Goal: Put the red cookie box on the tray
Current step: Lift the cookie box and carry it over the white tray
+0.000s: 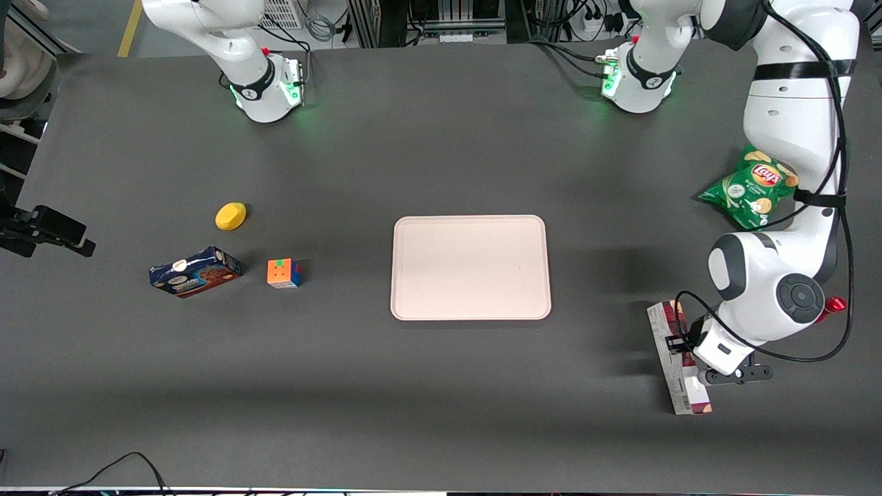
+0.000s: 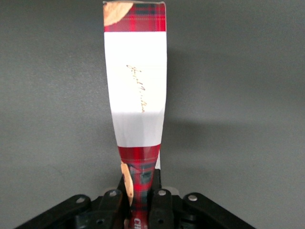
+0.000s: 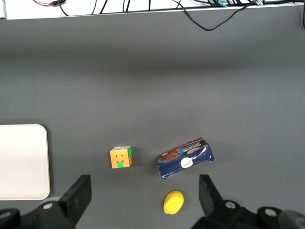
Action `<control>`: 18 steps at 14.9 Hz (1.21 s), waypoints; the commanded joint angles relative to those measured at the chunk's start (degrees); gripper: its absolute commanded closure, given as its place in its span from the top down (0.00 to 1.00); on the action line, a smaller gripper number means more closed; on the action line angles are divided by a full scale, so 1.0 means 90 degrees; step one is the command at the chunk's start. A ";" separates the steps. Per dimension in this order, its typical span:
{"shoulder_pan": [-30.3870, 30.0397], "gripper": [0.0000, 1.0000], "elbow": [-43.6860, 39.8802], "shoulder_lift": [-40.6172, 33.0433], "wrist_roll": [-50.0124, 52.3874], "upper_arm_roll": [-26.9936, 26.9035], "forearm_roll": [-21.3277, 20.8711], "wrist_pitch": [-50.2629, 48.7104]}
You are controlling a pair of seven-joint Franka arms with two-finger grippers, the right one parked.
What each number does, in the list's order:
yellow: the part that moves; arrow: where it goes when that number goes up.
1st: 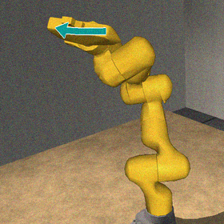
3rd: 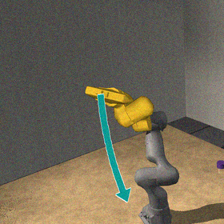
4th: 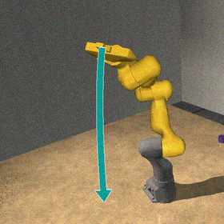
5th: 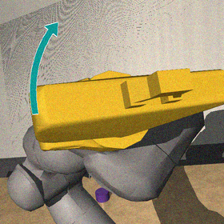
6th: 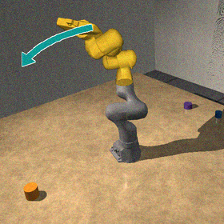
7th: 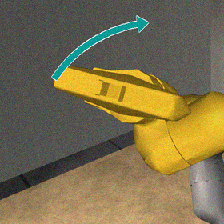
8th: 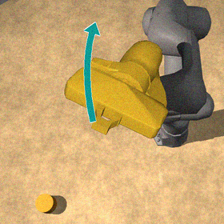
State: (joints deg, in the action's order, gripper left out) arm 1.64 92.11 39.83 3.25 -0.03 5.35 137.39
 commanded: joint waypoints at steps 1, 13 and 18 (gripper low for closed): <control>0.0169 0.00 -0.0225 -0.0137 -0.0009 -0.0075 0.0012 -0.0722; 0.0970 0.00 -0.0499 -0.2178 0.0496 0.0383 -0.0301 -0.3242; 0.1321 0.00 -0.0070 -0.2609 0.1842 0.0910 -0.0369 -0.3303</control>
State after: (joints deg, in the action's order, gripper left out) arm 11.91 87.63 19.69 11.93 5.63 3.06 107.72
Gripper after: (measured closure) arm 0.837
